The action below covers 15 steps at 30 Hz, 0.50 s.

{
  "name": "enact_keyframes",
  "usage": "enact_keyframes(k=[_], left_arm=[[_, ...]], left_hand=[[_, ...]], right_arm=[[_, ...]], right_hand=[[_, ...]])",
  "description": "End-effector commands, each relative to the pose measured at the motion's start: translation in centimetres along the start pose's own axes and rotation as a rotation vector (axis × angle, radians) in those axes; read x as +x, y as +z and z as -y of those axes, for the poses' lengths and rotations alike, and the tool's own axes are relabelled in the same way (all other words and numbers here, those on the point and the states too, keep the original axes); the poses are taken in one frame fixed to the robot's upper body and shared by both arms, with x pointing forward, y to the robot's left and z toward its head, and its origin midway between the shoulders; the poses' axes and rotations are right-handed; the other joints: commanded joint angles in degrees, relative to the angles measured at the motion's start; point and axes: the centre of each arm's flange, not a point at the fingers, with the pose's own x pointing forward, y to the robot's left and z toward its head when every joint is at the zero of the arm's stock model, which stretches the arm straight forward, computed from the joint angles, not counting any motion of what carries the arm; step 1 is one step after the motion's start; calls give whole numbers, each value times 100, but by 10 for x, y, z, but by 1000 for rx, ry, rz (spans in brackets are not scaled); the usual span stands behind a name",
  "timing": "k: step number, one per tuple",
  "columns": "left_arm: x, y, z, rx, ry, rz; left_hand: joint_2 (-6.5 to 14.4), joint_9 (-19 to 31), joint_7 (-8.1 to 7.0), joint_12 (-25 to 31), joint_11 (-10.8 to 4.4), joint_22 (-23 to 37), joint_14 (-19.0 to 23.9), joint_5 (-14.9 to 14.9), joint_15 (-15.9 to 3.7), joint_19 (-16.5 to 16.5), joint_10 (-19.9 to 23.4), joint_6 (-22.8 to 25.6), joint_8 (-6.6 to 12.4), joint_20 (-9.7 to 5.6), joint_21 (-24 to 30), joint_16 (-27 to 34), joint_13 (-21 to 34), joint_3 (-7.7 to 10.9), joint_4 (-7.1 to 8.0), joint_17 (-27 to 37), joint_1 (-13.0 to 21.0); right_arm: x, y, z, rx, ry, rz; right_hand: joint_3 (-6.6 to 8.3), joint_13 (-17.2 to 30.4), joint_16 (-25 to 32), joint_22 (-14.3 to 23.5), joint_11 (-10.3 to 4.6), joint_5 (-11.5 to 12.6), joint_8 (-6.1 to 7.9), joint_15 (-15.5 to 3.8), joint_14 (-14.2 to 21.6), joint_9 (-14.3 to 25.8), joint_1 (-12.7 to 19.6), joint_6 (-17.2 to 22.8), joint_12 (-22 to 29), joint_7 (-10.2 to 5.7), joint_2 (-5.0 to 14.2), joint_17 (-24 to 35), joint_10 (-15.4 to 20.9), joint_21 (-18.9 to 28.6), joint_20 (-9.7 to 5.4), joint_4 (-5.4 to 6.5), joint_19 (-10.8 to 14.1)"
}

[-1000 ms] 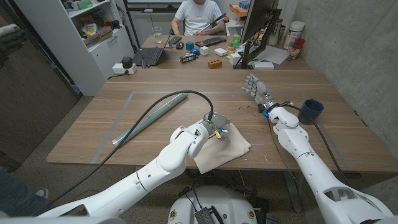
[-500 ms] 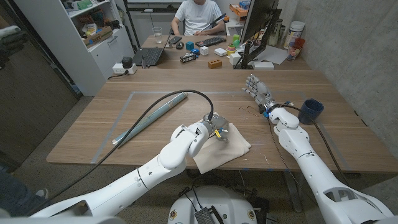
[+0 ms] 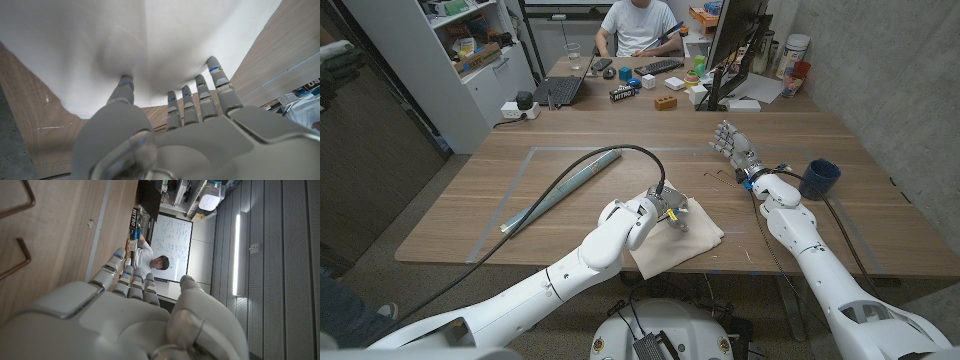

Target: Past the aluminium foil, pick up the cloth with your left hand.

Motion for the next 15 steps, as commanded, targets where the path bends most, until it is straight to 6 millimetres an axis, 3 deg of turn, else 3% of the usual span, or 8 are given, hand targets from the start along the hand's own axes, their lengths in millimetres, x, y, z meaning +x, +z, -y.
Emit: enact_keyframes(k=[1,3,10,11,15], left_arm=[[5,4,1,-15,-41,1],[5,4,0,-30,-39,8],[5,5,-1,-52,-2,17],[5,5,-1,-45,2,11],[6,6,-1,-50,-1,4]], left_hand=[[114,20,-9,126,-83,29,435,33,-145,481,384,302,79,9,94,124,35,173,-66,1,649],[172,24,-10,164,-101,28,603,54,-216,697,527,417,94,9,141,165,43,226,-65,6,938],[284,35,-35,230,-193,24,940,82,-333,1048,754,620,121,7,217,264,77,304,-72,21,1450],[301,39,-62,260,-264,23,1051,80,-361,1175,844,695,131,7,247,300,97,304,-68,30,1614],[354,46,-94,309,-318,30,1230,78,-435,1503,984,835,147,-7,350,368,145,290,-59,49,1895]], right_arm=[[0,-1,3,13,-8,9],[0,-1,4,13,-9,10],[-1,-1,6,14,-12,15],[-1,-1,7,18,-13,15],[-1,-1,7,21,-16,16]], right_hand=[[22,16,47,10,1,22,-1,-22,56,-7,-53,3,6,-50,-4,9,67,41,33,-21,46],[22,15,48,10,-6,22,0,-22,58,-7,-56,6,7,-49,-3,8,71,41,36,-21,48],[21,15,53,10,-17,22,0,-16,70,-7,-66,10,8,-60,1,3,79,42,53,-23,51],[22,15,53,10,-14,22,1,-17,70,-7,-68,12,9,-59,2,3,81,42,54,-23,52],[21,14,54,10,-16,22,1,-14,70,-7,-74,14,8,-62,6,1,82,42,64,-24,51]])
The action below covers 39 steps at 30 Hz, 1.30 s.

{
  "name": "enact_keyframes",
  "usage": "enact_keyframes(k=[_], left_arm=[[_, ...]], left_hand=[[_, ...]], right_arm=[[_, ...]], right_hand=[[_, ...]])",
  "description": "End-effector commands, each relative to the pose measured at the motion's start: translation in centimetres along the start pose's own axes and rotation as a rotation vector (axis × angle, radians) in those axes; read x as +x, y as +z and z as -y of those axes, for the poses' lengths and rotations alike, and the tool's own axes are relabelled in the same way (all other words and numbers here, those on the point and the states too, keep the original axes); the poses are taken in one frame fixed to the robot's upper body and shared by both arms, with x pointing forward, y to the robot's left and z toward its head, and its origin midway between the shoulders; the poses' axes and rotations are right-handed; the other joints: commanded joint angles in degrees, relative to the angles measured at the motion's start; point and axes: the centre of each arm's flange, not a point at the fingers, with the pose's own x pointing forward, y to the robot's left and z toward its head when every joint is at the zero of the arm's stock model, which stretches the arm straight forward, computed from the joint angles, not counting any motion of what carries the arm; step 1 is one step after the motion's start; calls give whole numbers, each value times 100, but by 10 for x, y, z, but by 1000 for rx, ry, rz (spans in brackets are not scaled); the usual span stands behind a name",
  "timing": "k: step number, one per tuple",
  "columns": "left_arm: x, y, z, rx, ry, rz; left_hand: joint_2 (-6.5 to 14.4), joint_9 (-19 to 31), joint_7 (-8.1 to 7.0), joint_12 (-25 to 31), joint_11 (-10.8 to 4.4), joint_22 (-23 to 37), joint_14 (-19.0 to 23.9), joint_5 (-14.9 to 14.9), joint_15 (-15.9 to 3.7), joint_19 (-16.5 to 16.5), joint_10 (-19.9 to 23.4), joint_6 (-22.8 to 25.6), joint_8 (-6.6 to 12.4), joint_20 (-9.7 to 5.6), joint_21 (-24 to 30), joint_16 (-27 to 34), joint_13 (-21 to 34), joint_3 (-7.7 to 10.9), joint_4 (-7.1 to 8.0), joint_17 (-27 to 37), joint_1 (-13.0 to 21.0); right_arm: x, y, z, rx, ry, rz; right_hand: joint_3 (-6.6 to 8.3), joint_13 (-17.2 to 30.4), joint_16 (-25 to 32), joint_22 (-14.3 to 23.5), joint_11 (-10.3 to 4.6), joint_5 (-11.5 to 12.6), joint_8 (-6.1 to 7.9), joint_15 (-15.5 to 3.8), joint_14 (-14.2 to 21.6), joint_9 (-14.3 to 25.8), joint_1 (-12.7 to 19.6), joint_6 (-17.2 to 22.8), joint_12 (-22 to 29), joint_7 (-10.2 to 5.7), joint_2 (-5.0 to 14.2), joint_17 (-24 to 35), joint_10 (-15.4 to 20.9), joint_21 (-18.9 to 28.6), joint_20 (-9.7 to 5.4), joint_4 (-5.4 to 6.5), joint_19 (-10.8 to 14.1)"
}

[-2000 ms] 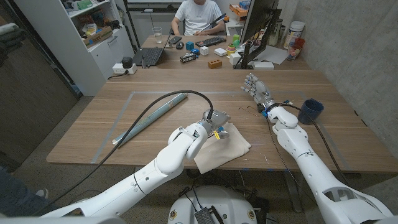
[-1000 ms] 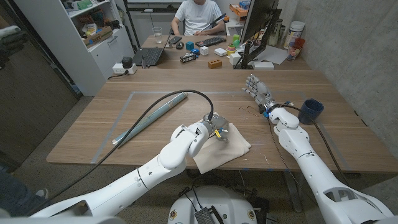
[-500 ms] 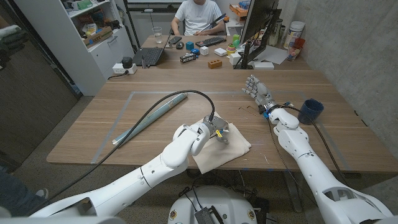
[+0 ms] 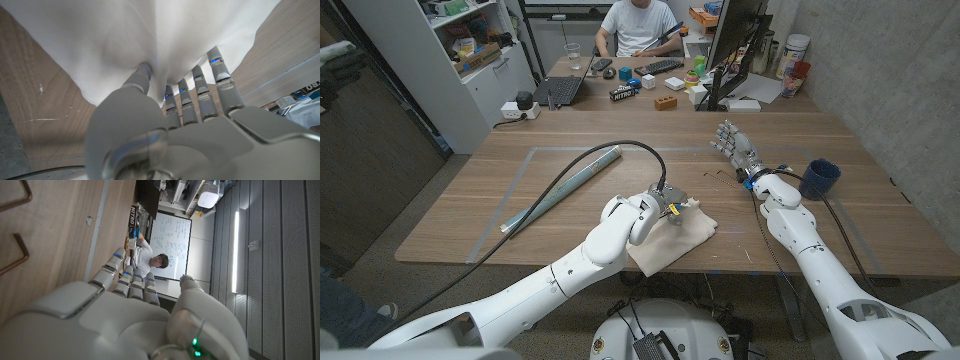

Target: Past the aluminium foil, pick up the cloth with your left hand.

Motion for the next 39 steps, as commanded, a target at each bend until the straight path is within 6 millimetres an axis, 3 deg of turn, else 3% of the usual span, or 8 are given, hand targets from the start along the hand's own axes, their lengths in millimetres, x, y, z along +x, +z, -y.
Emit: enact_keyframes(k=[1,8,12,13,15,22,28,39], left_arm=[[2,3,1,-24,14,6],[1,5,2,-28,50,-5],[2,5,3,-42,48,5],[2,5,3,-44,47,4],[3,5,4,-46,42,5],[5,4,3,-85,65,13],[7,3,5,-121,88,30],[9,3,5,-84,89,9]], left_hand=[[56,17,-32,70,-85,26,172,38,-92,360,165,178,58,-5,127,73,60,40,7,46,319],[129,39,-180,213,-321,34,737,42,-425,1396,619,497,89,-130,523,356,163,-47,22,148,957],[136,55,-206,359,-507,15,1294,75,-662,2073,1087,1085,262,-501,819,471,225,30,35,124,1234],[144,61,-169,394,-339,14,1510,83,-743,2150,1209,1198,289,-570,862,515,241,56,45,113,1283],[166,73,-127,471,-352,11,1839,93,-869,2303,1472,1531,392,-714,946,569,265,103,67,93,1332],[166,330,261,944,-628,30,2689,123,-1290,2498,2780,2885,1000,-1078,1199,840,568,121,-14,203,1940],[108,732,455,1239,-477,25,3405,197,-1450,2484,2990,3464,1529,-1514,1440,1095,1290,10,36,379,2375],[87,659,408,1379,-484,67,3712,140,-1580,2533,3074,3695,1638,-1679,1721,1456,1766,-226,95,925,2386]], right_arm=[[-1,0,3,8,-5,5],[-1,-1,3,9,-8,7],[-1,-1,3,15,-10,9],[-1,-2,3,19,-10,10],[-1,-2,3,22,-12,12],[-3,-4,5,23,-22,9],[-3,-4,6,21,-23,7],[-1,-4,6,21,-21,5]], right_hand=[[21,14,55,10,13,22,1,21,41,-7,1,5,8,-53,-10,0,50,41,33,-23,19],[19,14,58,10,13,21,2,19,49,-7,-8,12,7,-59,-10,-4,52,41,45,-26,20],[19,14,59,10,13,21,1,16,52,-7,-11,11,8,-58,-9,-6,57,41,48,-28,20],[18,14,60,10,13,21,3,15,52,-7,-13,15,8,-58,-9,-6,57,41,46,-27,20],[18,14,60,10,12,21,3,16,52,-7,-16,16,7,-60,-7,-8,56,41,47,-28,22],[18,14,60,10,16,21,2,18,52,-7,-24,17,7,-60,-5,-11,58,43,47,-30,27],[17,14,59,10,13,21,2,20,51,-7,-27,18,6,-59,-7,-14,57,43,47,-34,29],[17,14,64,10,10,21,2,20,61,-7,-37,22,7,-58,-5,-18,66,42,48,-37,28]])
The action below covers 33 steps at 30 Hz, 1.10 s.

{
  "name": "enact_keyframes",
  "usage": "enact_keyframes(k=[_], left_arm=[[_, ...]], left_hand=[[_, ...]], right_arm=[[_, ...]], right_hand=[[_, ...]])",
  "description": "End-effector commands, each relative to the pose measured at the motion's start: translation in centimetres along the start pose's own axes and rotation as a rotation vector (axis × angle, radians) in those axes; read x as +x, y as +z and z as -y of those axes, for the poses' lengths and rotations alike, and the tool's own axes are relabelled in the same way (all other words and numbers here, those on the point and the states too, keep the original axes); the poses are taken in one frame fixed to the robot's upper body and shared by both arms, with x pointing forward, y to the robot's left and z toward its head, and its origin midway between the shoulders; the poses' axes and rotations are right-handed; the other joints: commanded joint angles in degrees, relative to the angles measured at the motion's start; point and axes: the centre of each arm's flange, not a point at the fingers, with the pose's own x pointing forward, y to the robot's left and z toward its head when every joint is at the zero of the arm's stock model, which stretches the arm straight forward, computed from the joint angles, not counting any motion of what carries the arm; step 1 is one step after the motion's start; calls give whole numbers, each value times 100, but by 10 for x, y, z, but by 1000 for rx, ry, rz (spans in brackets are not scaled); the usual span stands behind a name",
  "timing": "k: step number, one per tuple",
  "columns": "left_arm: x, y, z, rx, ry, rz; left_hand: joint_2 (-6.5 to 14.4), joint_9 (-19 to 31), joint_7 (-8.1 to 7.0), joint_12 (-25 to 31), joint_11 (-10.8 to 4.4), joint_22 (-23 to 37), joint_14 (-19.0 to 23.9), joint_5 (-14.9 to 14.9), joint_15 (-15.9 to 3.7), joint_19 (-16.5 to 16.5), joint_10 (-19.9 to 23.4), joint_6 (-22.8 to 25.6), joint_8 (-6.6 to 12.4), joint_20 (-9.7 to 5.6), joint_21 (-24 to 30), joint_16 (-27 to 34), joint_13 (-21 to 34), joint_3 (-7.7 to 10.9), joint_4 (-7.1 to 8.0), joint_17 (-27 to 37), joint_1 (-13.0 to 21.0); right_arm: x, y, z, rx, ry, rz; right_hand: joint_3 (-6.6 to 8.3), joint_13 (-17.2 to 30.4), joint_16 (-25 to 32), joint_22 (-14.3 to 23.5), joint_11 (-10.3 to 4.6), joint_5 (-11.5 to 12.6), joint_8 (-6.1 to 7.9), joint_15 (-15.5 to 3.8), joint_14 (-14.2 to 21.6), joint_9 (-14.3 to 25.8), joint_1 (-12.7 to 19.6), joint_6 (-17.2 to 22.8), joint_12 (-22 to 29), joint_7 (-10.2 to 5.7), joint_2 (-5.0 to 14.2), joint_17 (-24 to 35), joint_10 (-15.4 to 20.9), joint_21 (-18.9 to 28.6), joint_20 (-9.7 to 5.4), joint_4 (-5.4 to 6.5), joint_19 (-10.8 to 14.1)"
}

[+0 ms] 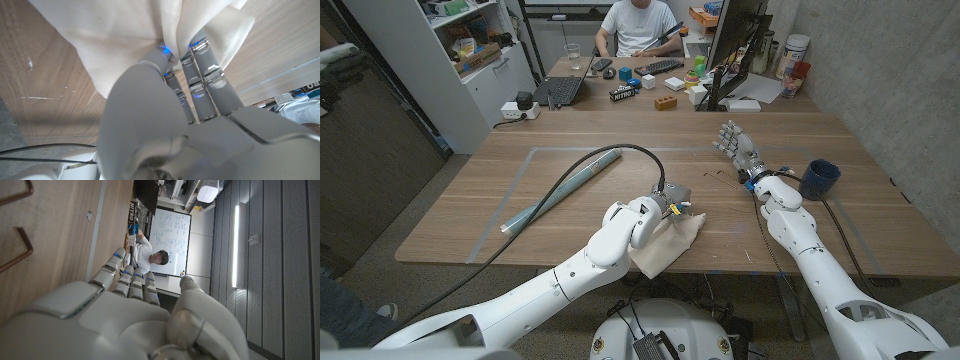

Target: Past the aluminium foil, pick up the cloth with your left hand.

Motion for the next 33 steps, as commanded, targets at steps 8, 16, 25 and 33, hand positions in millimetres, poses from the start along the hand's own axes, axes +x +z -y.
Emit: enact_keyframes(k=[8,16,25,33], left_arm=[[-3,-3,-10,-24,43,27],[-12,-3,-29,47,20,-8],[-27,-8,-52,93,117,-3],[-37,-5,-68,92,136,20]], left_hand=[[273,-59,167,39,-34,23,820,25,-974,-20,133,214,34,-87,137,97,1420,-67,6,602,285],[276,-92,160,14,-28,22,786,41,-981,-89,95,269,54,-88,182,91,1504,-77,8,683,287],[284,-135,123,-8,-85,20,784,67,-1012,-156,106,291,62,-103,249,85,1595,-76,17,769,279],[272,-163,120,-26,-63,15,797,89,-1009,-160,126,288,63,-114,308,82,1649,-73,12,820,274]], right_arm=[[5,-1,-1,1,7,-6],[6,1,-2,1,5,-2],[6,4,-4,0,6,8],[6,6,-7,-3,7,10]], right_hand=[[18,13,17,11,-13,22,3,20,57,-7,-44,38,8,-29,-3,4,48,39,31,-42,4],[18,13,19,11,-18,22,1,19,61,-7,-51,37,9,-33,0,1,54,40,27,-45,5],[23,13,18,10,-10,24,3,21,60,-7,-51,44,6,-27,4,-4,50,40,27,-52,8],[24,14,18,10,-9,24,4,25,60,-7,-57,51,5,-16,7,-9,51,39,26,-57,6]])
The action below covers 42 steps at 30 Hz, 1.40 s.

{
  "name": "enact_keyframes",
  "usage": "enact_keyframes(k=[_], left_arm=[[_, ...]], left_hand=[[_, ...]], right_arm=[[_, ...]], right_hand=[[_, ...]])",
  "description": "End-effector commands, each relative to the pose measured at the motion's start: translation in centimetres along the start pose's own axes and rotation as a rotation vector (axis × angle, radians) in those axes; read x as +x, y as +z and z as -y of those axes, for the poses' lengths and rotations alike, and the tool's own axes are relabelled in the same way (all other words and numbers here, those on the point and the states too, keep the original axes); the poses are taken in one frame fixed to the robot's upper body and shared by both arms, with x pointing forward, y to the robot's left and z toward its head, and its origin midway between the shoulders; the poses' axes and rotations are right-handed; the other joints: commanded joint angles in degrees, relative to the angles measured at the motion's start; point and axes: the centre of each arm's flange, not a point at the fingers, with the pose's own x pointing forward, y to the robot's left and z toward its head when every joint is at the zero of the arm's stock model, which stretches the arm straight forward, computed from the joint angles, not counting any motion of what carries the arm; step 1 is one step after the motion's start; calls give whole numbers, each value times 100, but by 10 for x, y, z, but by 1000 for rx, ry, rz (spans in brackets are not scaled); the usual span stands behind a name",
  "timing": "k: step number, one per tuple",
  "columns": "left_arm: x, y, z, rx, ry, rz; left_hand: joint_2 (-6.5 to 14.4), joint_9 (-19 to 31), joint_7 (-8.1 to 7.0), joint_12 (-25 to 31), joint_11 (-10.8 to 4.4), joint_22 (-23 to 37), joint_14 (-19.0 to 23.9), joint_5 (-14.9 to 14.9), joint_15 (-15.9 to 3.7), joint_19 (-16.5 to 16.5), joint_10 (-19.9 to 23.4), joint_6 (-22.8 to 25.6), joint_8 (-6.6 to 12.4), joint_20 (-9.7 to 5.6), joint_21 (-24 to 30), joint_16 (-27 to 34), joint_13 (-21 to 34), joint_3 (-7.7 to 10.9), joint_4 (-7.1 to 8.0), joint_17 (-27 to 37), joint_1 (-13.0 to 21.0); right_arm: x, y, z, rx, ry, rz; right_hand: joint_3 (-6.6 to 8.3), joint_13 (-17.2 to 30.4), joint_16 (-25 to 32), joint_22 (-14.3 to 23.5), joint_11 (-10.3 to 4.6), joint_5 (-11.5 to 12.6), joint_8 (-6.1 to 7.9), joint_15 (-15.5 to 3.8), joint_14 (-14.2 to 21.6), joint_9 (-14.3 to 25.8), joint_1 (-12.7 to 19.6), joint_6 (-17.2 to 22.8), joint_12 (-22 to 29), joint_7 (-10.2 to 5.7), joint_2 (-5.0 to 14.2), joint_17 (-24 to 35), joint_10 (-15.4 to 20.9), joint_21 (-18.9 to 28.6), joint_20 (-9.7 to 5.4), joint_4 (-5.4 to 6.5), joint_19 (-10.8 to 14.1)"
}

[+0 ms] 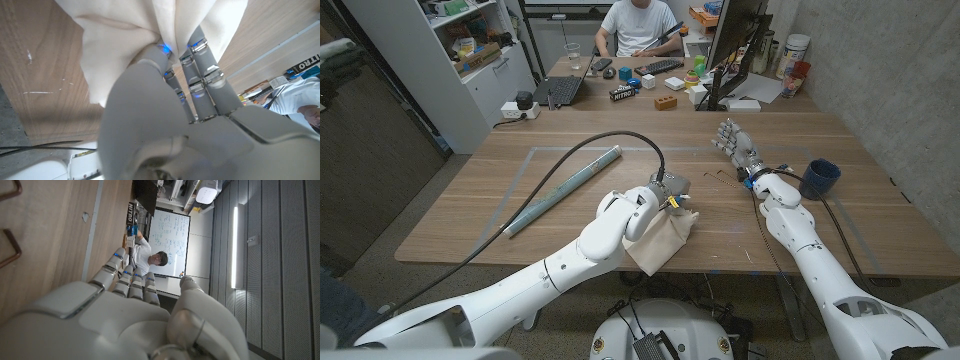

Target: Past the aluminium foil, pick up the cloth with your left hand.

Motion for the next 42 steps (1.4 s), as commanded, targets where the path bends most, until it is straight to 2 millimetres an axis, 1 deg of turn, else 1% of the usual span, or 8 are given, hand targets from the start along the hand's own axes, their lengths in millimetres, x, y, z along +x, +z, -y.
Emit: enact_keyframes(k=[1,7,16,23,28,34,40,42], left_arm=[[-14,-2,-27,25,69,8],[-18,-4,-36,30,100,6],[-24,-6,-58,39,88,19],[-37,-9,-72,64,184,46],[-47,-9,-88,80,238,36],[-57,-9,-108,46,277,37],[-63,-7,-120,110,321,15],[-65,-8,-129,77,297,29]], left_hand=[[287,3,56,-9,-42,16,831,41,-973,-42,66,71,20,6,78,27,1640,15,21,793,234],[289,-15,61,-26,-40,11,844,61,-977,-46,76,63,18,4,118,23,1676,24,22,825,227],[280,-37,70,-55,-46,3,865,88,-980,-61,94,54,19,6,177,15,1730,35,22,871,210],[269,-62,58,-80,-59,-3,931,111,-988,-59,130,67,28,11,240,21,1775,48,23,910,191],[254,-73,71,-105,-52,-7,972,124,-988,-45,163,77,34,5,280,22,1778,58,17,925,184],[236,-87,55,-135,-39,-12,973,139,-984,-54,201,96,45,10,314,4,1776,68,16,941,170],[224,-93,48,-160,-32,-17,968,153,-982,-77,216,89,49,16,343,-15,1797,80,17,957,156],[221,-91,46,-170,-33,-18,963,156,-986,-80,207,88,52,19,351,-21,1804,83,16,962,154]], right_arm=[[0,3,-4,-3,-4,6],[1,5,-5,1,-9,11],[7,9,-8,-10,-2,13],[10,9,-10,-4,6,13],[12,11,-11,-10,3,14],[16,14,-11,-4,6,23],[19,17,-12,-7,11,26],[20,18,-12,-12,14,26]], right_hand=[[-1,13,18,10,-10,24,5,26,58,-7,-59,34,6,6,7,18,55,38,26,-33,6],[0,13,20,10,-3,25,4,23,64,-7,-63,34,6,10,10,16,57,39,23,-35,7],[4,13,18,10,-3,26,4,22,60,-7,-64,37,7,12,13,11,63,38,20,-43,6],[8,13,18,10,1,27,1,22,60,-7,-67,34,3,21,20,8,56,45,3,-47,25],[18,14,13,8,8,29,-2,11,51,-7,-63,29,0,27,27,0,51,70,101,-60,101],[16,14,15,7,11,28,-1,8,53,-7,-70,33,2,26,25,-2,56,65,121,-62,97],[16,14,16,6,10,27,0,13,55,-7,-74,36,3,25,24,-4,61,61,115,-64,94],[17,14,18,6,5,28,-1,16,58,-7,-75,36,4,27,27,-4,64,61,110,-65,95]])
